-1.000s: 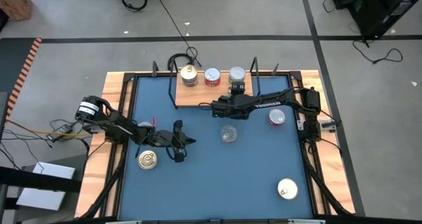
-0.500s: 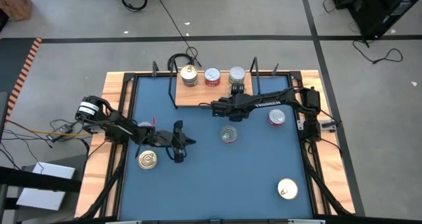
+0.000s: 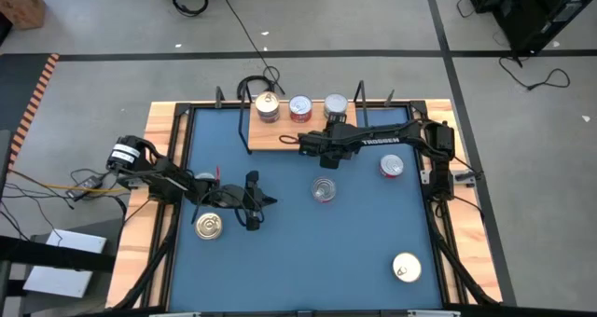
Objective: Stack canned seafood by type on shelf
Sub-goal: Put the red tuna can on the shelf aligned with the other red tuna cans
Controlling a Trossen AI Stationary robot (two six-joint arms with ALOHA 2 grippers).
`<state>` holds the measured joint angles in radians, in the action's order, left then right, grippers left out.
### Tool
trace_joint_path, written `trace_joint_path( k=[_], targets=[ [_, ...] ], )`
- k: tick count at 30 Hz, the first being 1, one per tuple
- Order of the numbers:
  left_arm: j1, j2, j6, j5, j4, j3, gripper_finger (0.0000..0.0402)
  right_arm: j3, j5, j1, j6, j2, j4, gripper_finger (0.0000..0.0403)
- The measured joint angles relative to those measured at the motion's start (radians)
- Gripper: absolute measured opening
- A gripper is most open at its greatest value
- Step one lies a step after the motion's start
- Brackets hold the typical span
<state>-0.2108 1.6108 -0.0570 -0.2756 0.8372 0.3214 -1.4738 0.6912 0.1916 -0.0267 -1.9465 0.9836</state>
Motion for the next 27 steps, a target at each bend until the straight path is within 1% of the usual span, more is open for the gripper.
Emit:
trace_joint_path(
  k=[5, 10, 11, 14, 16, 18, 19, 20, 23, 25, 27],
  targets=[
    [-0.001, 0.000, 0.000, 0.000, 0.000, 0.000, 0.0005, 0.001, -0.010, 0.001, -0.033, 0.004, -0.014, 0.0234],
    [-0.001, 0.000, -0.005, 0.000, 0.010, 0.000, 0.0005, -0.001, -0.016, -0.078, -0.032, 0.075, -0.016, 0.0182],
    [-0.001, 0.000, -0.006, 0.000, 0.009, 0.000, 0.0005, -0.001, -0.036, -0.098, -0.017, 0.093, -0.014, 0.0167],
    [-0.001, 0.000, -0.023, 0.000, 0.010, 0.000, 0.0005, 0.012, -0.145, -0.144, 0.054, 0.150, -0.051, 0.0116],
    [-0.001, 0.000, -0.029, 0.013, 0.010, 0.000, 0.0005, 0.063, -0.202, -0.172, 0.073, 0.190, -0.158, 0.0074],
    [-0.002, 0.000, -0.035, 0.028, 0.013, 0.000, 0.0005, 0.138, -0.250, -0.198, 0.052, 0.223, -0.298, 0.0029],
    [-0.003, 0.000, -0.040, 0.033, 0.014, 0.000, 0.0005, 0.181, -0.277, -0.210, 0.036, 0.237, -0.369, 0.0015],
    [-0.005, 0.000, -0.041, 0.036, 0.014, 0.000, 0.0005, 0.223, -0.309, -0.219, 0.026, 0.252, -0.445, 0.0010],
    [-0.012, -0.001, -0.032, 0.039, 0.018, 0.000, 0.0005, 0.330, -0.397, -0.239, 0.031, 0.295, -0.651, 0.0019],
    [-0.014, -0.001, -0.026, 0.040, 0.024, 0.000, 0.0005, 0.391, -0.422, -0.249, 0.044, 0.319, -0.754, 0.0018],
    [-0.013, -0.001, -0.025, 0.046, 0.024, 0.005, 0.0005, 0.440, -0.429, -0.262, 0.059, 0.338, -0.832, 0.0009]
  ],
)
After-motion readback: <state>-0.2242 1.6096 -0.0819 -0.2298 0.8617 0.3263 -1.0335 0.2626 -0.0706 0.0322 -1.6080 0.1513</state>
